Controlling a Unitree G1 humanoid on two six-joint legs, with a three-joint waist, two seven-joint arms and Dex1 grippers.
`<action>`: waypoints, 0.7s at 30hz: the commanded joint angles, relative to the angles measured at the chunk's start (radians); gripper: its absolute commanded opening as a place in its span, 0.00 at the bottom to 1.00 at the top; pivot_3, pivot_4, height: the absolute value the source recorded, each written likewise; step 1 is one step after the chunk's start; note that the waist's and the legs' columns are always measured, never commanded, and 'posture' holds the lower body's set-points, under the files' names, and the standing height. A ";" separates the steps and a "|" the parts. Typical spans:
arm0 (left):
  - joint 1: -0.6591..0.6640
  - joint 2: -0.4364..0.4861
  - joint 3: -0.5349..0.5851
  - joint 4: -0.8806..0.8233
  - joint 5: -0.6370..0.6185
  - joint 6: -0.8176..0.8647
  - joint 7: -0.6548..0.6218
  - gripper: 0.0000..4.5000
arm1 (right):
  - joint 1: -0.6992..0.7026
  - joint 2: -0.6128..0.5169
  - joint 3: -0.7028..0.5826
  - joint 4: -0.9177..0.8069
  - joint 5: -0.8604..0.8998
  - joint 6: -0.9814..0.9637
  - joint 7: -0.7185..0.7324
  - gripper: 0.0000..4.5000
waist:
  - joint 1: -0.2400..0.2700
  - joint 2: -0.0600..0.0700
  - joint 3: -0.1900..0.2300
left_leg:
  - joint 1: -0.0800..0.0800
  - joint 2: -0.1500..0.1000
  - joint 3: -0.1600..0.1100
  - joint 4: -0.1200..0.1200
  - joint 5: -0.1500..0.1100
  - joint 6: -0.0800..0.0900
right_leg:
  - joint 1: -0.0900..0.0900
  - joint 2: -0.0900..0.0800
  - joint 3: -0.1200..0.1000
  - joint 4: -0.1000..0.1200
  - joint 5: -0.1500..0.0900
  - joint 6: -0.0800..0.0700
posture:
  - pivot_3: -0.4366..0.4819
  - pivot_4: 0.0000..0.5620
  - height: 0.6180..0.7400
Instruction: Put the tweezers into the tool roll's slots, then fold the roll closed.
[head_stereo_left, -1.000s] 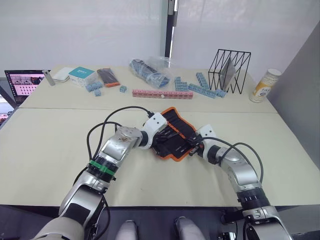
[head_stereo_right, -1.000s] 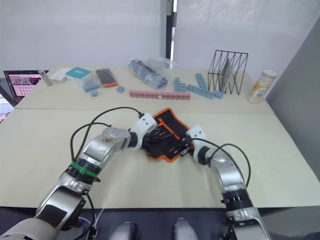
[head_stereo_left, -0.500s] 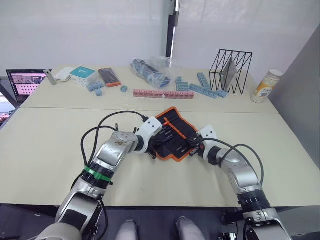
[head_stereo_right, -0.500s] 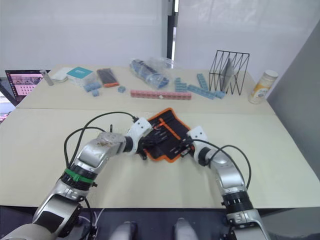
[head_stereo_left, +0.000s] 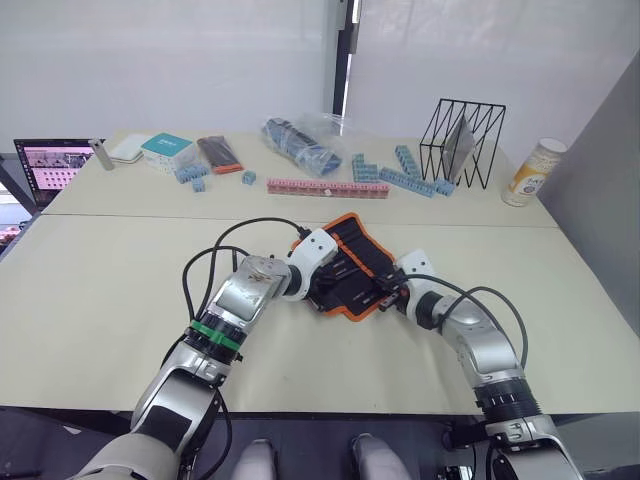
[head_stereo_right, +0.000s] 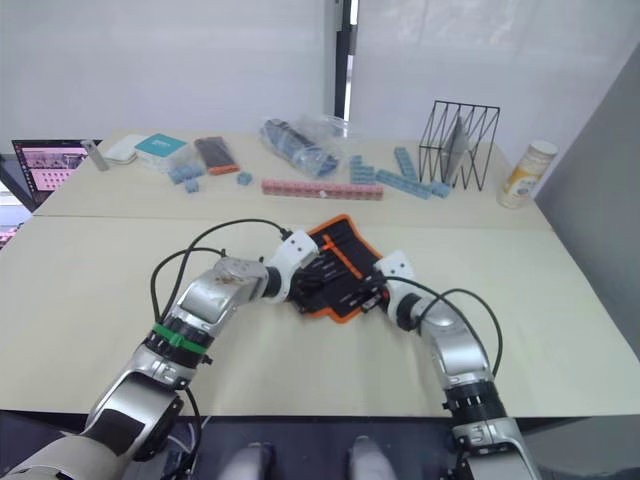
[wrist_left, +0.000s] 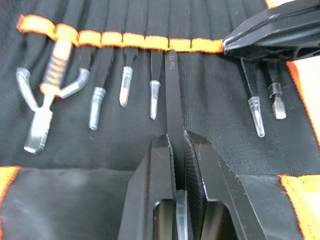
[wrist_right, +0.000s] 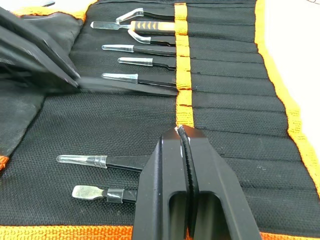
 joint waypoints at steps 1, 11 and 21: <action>-0.047 -0.040 -0.012 0.061 0.021 -0.078 -0.014 0.00 | 0.029 -0.005 0.000 -0.013 -0.004 0.022 -0.009 0.00 | 0.005 0.000 0.000 | 0.000 0.000 0.000 0.000 0.000 0.000 | 0.000 0.000 0.000 0.000 0.000 0.000 | 0.48 0.27 1.00; -0.059 -0.032 -0.035 0.124 0.066 -0.132 -0.093 0.00 | 0.041 -0.005 0.000 -0.031 -0.004 0.036 -0.018 0.00 | 0.014 0.000 0.000 | 0.000 -0.001 0.000 0.001 0.000 0.000 | 0.001 0.000 0.001 -0.001 0.000 0.000 | 0.48 0.27 1.00; -0.074 0.018 -0.027 0.171 0.099 -0.198 -0.142 0.00 | 0.035 -0.013 -0.001 -0.030 -0.006 0.046 -0.016 0.00 | 0.011 0.000 0.000 | 0.000 0.000 0.000 -0.001 0.000 0.000 | 0.000 0.000 0.000 0.000 -0.001 0.000 | 0.48 0.27 1.00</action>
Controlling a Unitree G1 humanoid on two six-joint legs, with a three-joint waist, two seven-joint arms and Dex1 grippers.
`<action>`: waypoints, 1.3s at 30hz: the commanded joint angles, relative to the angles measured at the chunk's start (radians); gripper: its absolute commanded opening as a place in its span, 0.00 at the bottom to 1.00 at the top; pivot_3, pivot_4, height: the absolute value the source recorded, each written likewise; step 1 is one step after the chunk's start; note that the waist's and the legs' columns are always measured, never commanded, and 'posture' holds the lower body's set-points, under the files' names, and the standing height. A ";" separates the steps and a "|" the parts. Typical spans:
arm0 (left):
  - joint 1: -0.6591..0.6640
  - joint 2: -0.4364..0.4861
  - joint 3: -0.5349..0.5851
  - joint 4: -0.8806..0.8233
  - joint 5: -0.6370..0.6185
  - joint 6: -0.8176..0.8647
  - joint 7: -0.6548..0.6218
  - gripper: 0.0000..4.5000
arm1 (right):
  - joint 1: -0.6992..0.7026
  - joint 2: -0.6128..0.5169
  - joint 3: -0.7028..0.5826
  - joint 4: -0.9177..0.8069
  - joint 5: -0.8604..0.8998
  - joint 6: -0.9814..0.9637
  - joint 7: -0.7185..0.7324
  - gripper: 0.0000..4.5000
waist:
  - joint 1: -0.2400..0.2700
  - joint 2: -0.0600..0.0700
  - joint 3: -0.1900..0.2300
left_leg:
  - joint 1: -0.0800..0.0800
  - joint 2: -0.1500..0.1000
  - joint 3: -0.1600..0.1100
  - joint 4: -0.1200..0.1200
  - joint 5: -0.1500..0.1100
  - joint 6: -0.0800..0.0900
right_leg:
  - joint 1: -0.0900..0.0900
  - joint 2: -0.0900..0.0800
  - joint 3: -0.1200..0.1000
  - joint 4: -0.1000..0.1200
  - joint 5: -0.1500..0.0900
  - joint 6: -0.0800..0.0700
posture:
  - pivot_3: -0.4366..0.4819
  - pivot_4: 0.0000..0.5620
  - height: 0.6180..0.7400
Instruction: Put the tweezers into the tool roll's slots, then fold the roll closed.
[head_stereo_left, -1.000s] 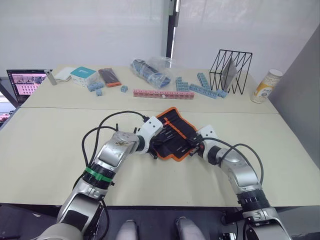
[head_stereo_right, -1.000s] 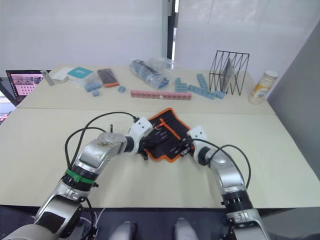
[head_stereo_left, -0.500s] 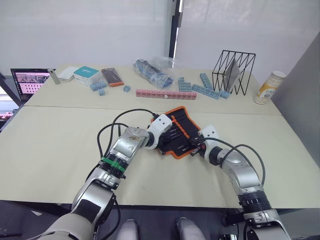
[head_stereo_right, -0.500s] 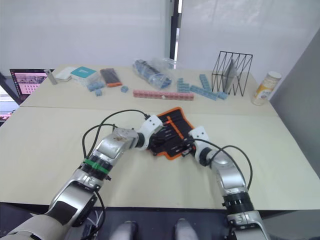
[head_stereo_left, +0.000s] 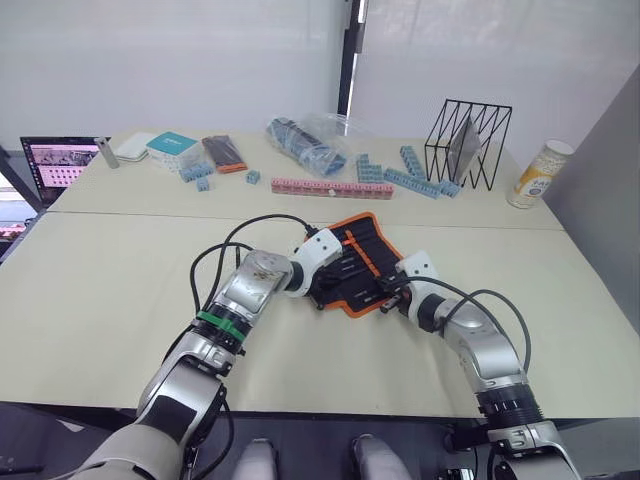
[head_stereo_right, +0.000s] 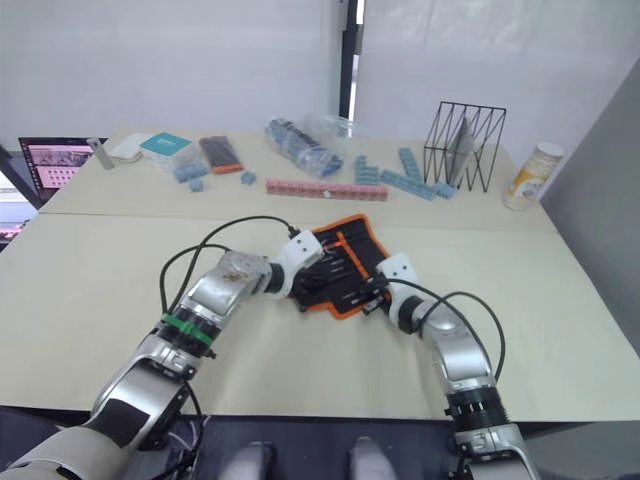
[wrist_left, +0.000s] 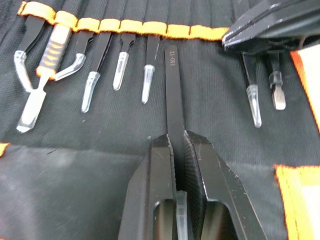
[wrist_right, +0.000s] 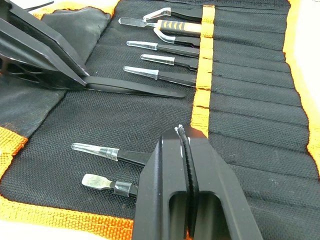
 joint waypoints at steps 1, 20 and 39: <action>-0.048 -0.030 -0.002 0.075 0.021 -0.047 -0.004 0.00 | 0.007 -0.011 0.001 0.019 -0.007 0.018 0.001 0.00 | 0.002 0.000 0.000 | 0.000 0.000 0.000 0.001 0.000 0.000 | 0.000 0.000 0.000 0.000 0.000 0.000 | 0.48 0.27 1.00; -0.265 -0.244 0.021 0.635 0.133 -0.446 0.059 0.00 | 0.029 -0.010 0.005 -0.013 -0.008 0.039 -0.016 0.00 | 0.005 0.000 0.000 | -0.001 0.000 0.000 0.001 0.000 0.000 | 0.000 0.000 0.000 0.000 0.000 0.001 | 0.48 0.27 1.00; -0.218 -0.169 0.160 0.582 0.087 -0.509 -0.090 0.69 | 0.025 0.009 -0.076 -0.059 0.083 0.038 -0.017 0.00 | -0.002 0.000 0.000 | -0.001 -0.001 -0.001 0.000 0.000 0.000 | -0.001 0.000 0.000 0.000 0.000 0.001 | 0.48 0.27 1.00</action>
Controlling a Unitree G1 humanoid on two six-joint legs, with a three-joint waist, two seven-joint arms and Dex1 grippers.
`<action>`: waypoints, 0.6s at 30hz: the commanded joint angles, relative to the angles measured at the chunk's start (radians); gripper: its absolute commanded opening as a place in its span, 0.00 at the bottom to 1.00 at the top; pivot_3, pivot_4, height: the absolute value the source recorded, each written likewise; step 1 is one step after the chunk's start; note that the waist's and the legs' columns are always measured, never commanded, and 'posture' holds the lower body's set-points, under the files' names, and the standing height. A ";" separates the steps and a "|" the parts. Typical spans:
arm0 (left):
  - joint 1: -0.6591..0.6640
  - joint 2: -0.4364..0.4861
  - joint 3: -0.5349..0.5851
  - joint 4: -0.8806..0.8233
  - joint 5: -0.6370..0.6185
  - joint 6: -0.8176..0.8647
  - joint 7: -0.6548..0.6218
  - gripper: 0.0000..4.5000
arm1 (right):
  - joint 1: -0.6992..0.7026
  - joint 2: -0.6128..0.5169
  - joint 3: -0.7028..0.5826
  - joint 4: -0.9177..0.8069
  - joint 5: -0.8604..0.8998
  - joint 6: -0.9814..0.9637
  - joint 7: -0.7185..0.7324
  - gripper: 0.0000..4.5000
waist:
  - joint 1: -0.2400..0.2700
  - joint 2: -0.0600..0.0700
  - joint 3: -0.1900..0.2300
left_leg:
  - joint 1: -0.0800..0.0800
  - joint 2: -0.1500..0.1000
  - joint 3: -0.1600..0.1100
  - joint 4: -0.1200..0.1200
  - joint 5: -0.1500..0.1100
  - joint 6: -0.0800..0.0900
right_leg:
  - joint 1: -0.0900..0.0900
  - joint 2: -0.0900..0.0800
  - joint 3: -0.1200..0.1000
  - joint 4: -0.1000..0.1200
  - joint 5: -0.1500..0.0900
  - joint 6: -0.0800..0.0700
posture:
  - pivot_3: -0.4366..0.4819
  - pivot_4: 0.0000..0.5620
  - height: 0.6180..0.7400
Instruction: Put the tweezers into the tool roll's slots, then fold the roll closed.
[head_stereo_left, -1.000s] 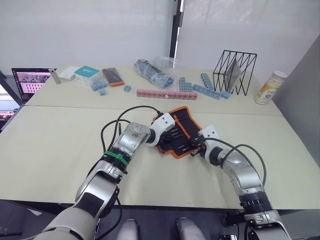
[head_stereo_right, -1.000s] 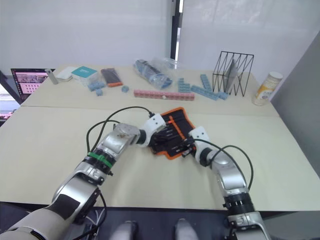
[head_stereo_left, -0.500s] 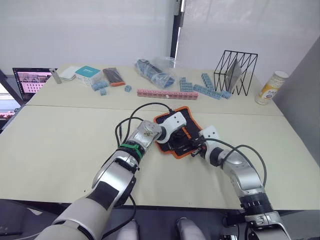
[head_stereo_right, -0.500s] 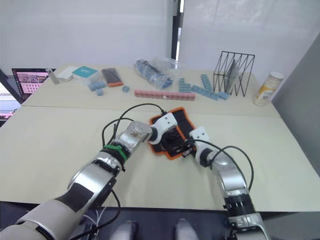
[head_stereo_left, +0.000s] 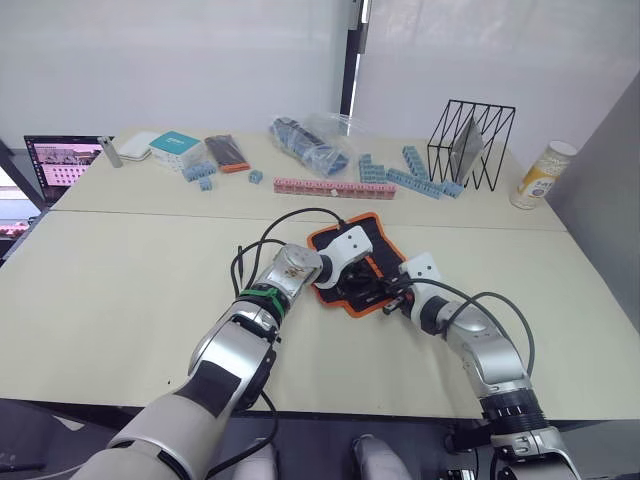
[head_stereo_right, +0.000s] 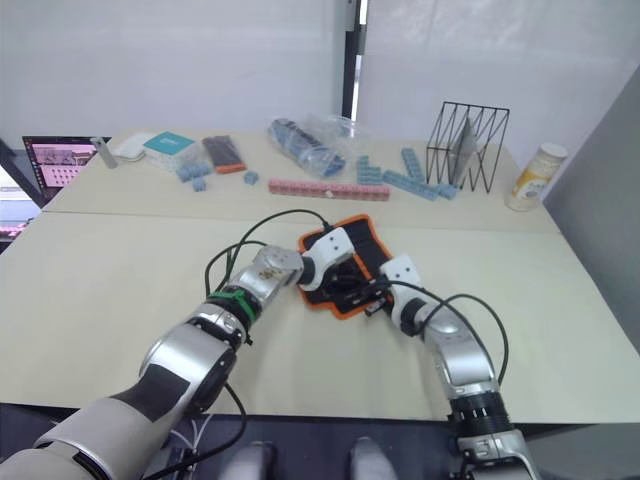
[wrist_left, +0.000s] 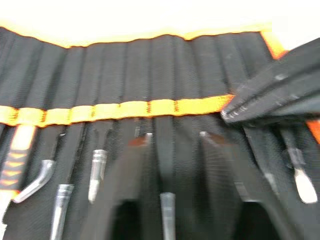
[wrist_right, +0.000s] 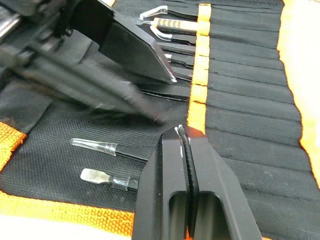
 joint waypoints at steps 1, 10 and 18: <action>0.032 0.051 0.035 -0.144 -0.042 0.067 -0.070 0.77 | -0.003 0.011 -0.075 -0.031 0.084 0.029 0.017 0.00 | -0.005 0.001 0.001 | 0.000 0.000 0.000 0.000 0.000 0.000 | -0.001 0.000 0.000 0.001 0.000 0.000 | 0.48 0.27 1.00; 0.204 0.136 0.076 -0.695 -0.132 0.399 -0.091 1.00 | -0.048 -0.038 -0.105 0.005 0.106 0.031 0.044 0.00 | -0.019 0.006 0.004 | -0.001 0.000 0.000 0.000 0.000 0.000 | -0.001 0.000 0.000 0.001 0.000 0.000 | 0.48 0.27 1.00; 0.319 0.252 0.257 -0.956 -0.239 0.622 0.042 1.00 | -0.066 -0.020 -0.068 0.076 0.094 0.001 0.076 0.00 | -0.032 0.007 0.004 | 0.001 0.001 0.000 0.000 0.000 0.000 | -0.001 0.001 0.001 0.003 0.000 0.000 | 0.48 0.27 1.00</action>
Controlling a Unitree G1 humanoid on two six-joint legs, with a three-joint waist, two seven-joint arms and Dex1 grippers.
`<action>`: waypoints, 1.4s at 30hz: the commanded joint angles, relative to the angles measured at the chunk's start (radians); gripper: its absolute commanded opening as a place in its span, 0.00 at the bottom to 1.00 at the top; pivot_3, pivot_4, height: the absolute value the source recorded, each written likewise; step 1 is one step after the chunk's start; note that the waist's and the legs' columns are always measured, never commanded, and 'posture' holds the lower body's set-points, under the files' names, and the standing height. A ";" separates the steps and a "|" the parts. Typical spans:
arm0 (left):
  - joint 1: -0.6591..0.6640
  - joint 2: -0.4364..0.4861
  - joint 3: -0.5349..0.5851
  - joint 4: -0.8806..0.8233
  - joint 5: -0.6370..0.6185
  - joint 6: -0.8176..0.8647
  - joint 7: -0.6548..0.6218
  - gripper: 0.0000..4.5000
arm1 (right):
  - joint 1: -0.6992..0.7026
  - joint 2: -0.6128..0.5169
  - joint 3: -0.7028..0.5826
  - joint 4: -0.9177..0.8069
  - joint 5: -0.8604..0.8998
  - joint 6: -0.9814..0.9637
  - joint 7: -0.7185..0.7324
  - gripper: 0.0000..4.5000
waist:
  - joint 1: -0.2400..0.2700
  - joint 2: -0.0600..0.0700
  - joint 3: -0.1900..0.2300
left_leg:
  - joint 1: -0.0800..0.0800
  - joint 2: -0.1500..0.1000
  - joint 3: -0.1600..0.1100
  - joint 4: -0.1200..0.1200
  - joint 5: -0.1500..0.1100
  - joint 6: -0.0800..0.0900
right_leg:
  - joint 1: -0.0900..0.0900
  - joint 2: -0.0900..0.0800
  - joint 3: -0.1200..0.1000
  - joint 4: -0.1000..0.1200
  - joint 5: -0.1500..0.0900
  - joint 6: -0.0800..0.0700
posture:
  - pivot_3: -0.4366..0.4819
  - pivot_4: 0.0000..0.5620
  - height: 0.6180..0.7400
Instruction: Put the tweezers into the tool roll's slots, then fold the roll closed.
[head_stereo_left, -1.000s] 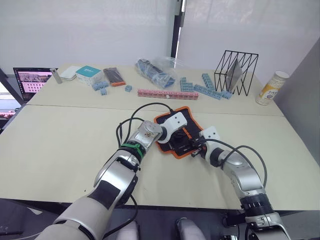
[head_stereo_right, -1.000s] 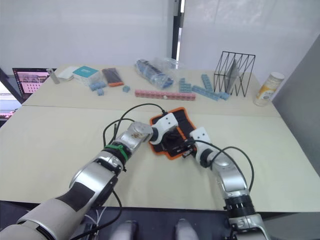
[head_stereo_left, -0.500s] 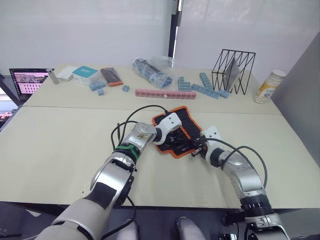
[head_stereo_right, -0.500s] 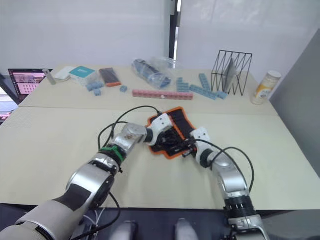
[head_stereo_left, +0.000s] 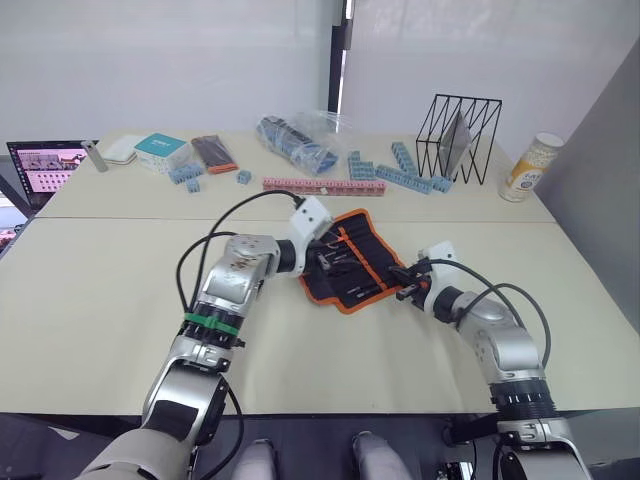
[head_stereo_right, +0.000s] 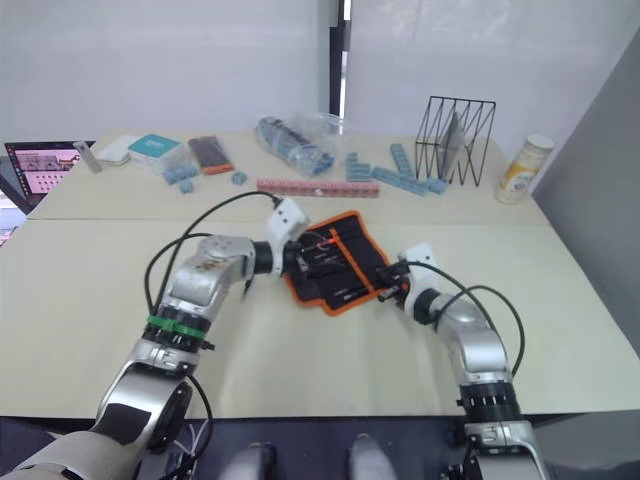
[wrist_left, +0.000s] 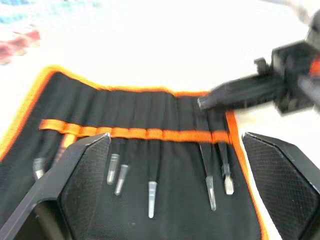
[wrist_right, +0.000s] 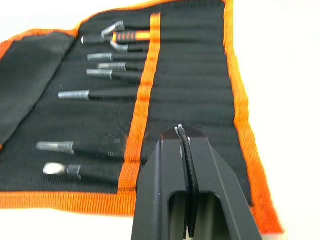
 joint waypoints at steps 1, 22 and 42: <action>0.050 0.085 0.106 -0.079 -0.024 0.020 0.076 1.00 | -0.013 -0.004 0.013 0.016 -0.006 -0.036 0.027 0.00 | -0.006 0.000 0.000 | 0.000 0.000 0.000 0.000 0.000 0.000 | 0.000 0.000 0.000 0.000 0.000 0.000 | 0.48 0.27 1.00; 0.846 0.165 0.607 -0.528 -0.259 -0.132 0.260 1.00 | -0.091 -0.007 0.101 0.182 -0.072 -0.128 0.130 0.00 | -0.015 0.000 0.000 | 0.001 0.001 0.002 0.000 0.000 0.000 | 0.001 -0.001 -0.001 -0.001 0.000 -0.002 | 0.48 0.27 1.00; 1.165 0.029 0.555 -0.625 -0.256 -0.343 0.374 1.00 | -0.094 -0.014 0.121 0.209 -0.097 -0.126 0.147 0.00 | -0.018 -0.001 -0.001 | 0.003 0.002 0.004 0.002 -0.004 -0.006 | 0.001 -0.001 0.000 -0.002 -0.005 -0.012 | 0.48 0.27 1.00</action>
